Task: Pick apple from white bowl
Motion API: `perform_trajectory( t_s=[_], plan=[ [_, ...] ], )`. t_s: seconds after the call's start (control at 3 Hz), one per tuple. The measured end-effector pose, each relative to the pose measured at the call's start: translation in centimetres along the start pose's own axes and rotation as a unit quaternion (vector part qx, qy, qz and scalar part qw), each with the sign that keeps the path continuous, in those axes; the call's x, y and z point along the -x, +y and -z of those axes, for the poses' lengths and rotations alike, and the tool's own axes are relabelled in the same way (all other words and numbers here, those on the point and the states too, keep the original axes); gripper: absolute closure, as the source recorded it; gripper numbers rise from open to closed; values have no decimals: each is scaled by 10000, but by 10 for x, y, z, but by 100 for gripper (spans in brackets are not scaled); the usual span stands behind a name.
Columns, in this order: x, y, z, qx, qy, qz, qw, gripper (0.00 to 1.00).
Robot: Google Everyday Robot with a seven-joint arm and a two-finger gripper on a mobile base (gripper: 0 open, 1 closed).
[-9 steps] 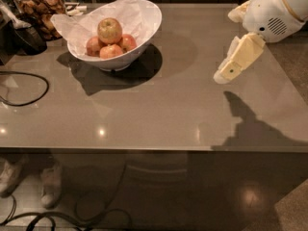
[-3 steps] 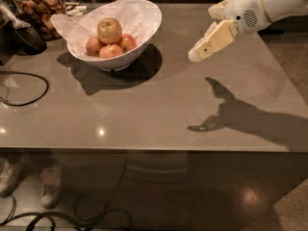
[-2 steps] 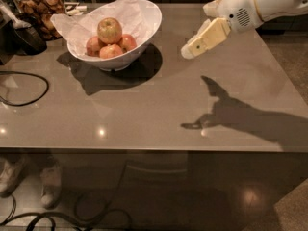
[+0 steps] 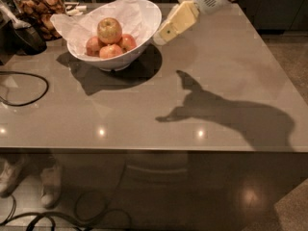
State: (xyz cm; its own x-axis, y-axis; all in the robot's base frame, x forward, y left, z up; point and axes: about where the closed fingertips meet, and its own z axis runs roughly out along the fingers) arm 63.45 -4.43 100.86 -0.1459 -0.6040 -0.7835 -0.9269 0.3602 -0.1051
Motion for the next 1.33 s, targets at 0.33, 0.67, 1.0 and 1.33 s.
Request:
perform_trajectory(
  t_s=[0.33,0.67,1.0,1.33],
  plan=[
    [29,12,-26,368,171,489,9980,0],
    [29,12,-26,368,171,489,9980,0],
    [44,-5,-55,408,-155,279,9987,0],
    [64,-23,-85,542,-427,228,9974,0]
  ],
)
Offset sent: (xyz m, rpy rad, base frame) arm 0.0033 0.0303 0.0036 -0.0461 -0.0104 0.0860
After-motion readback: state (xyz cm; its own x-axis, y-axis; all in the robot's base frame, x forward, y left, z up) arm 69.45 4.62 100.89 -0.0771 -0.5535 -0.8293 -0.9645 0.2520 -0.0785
